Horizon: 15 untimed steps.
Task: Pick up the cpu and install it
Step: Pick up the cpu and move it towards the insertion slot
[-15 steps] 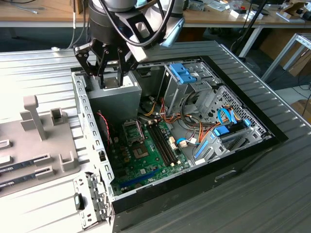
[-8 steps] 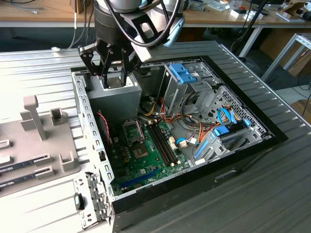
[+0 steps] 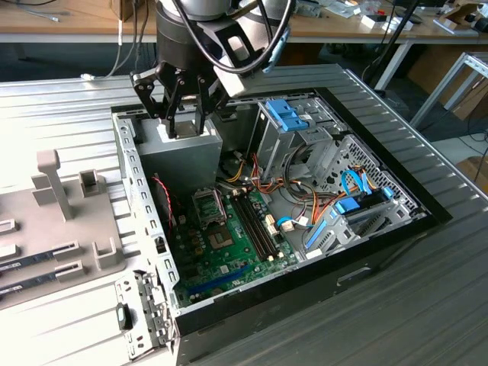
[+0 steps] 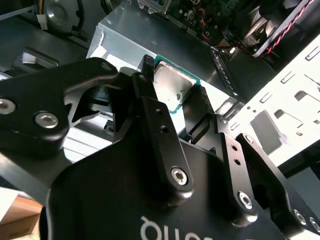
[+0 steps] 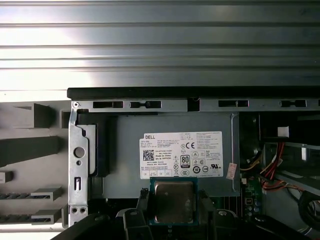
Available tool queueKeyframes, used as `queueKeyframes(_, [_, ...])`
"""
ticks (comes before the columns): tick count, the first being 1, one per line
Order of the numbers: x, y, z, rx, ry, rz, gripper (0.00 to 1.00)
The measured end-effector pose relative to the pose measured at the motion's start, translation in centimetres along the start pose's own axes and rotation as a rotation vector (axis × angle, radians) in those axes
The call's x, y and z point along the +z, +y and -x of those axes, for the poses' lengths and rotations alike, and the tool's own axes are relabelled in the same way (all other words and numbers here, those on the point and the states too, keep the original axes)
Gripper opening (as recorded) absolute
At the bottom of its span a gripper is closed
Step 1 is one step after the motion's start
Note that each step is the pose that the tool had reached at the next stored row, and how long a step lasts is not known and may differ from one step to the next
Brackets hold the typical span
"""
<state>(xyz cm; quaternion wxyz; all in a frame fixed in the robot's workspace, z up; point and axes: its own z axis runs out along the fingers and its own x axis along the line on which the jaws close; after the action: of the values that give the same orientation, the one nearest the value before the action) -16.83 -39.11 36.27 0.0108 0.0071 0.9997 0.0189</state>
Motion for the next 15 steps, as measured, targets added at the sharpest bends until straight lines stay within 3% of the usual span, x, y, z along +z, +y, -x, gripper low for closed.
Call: queueKeyframes(15, [0.12, 0.01, 1.12, 0.0, 0.0, 0.0, 0.47])
